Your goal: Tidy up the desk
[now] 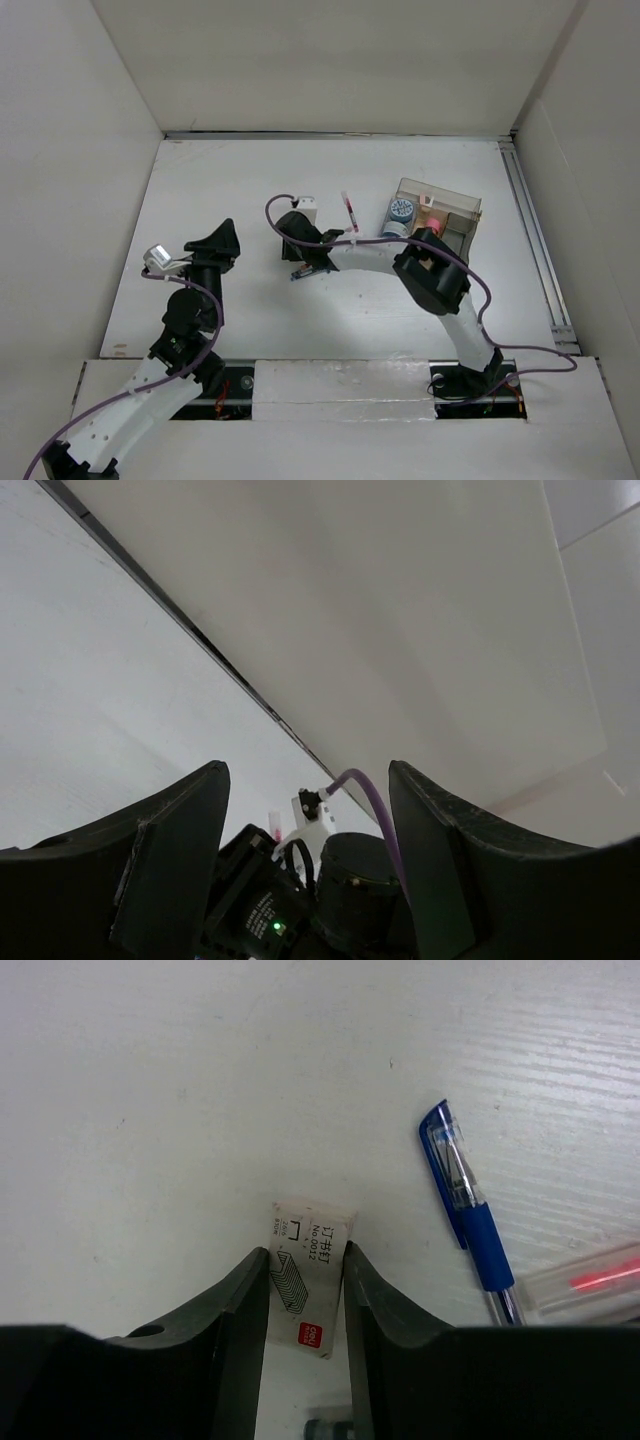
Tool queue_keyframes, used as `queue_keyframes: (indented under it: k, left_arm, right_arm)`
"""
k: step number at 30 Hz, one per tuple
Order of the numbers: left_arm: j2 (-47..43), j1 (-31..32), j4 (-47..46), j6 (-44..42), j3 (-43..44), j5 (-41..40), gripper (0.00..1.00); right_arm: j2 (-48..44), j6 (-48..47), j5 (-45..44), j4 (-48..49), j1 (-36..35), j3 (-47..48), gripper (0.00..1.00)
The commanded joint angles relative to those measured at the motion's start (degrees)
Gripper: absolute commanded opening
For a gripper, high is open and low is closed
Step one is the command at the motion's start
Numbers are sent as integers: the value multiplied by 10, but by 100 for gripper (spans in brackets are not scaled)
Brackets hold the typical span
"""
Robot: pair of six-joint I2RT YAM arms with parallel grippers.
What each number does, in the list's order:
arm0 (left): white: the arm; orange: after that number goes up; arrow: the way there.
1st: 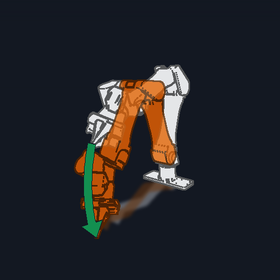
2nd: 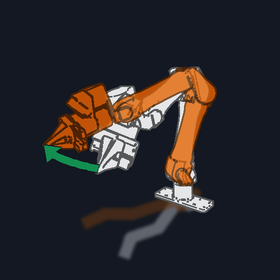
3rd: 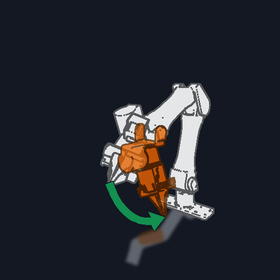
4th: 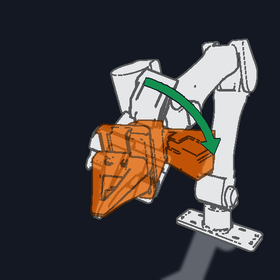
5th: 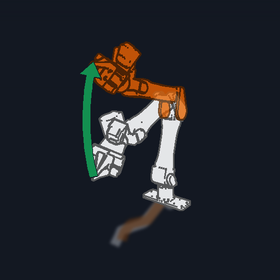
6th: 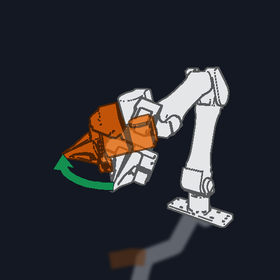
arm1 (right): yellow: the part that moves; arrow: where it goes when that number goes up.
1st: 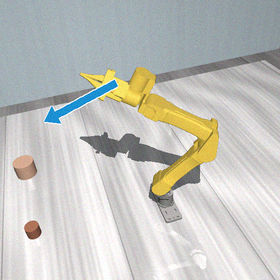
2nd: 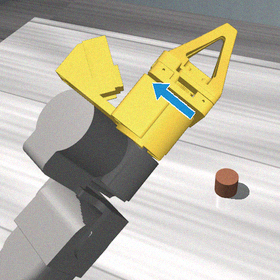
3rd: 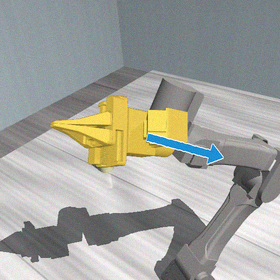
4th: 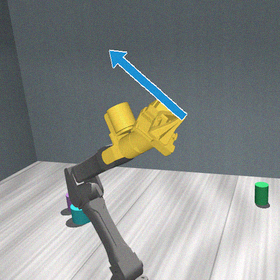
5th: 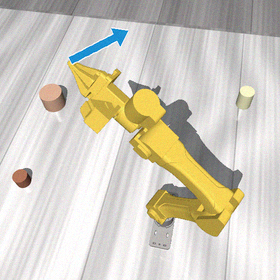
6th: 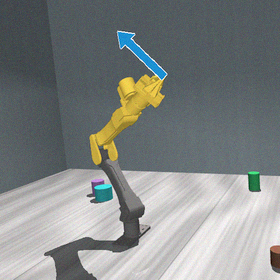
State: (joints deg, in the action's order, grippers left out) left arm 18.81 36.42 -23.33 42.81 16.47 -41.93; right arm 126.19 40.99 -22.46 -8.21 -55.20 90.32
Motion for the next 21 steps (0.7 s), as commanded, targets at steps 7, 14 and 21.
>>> queue_keyframes:
  k: [7,14,21]
  left_arm:
    - [69,3,-58,-50,21,68,62]
    - [214,3,-42,-105,108,171,63]
    - [301,3,-5,-118,159,215,64]
  right_arm:
    - [-191,60,155,169,99,-126,12]
    - [-285,124,203,230,265,-255,12]
    - [-334,145,65,189,405,-310,12]
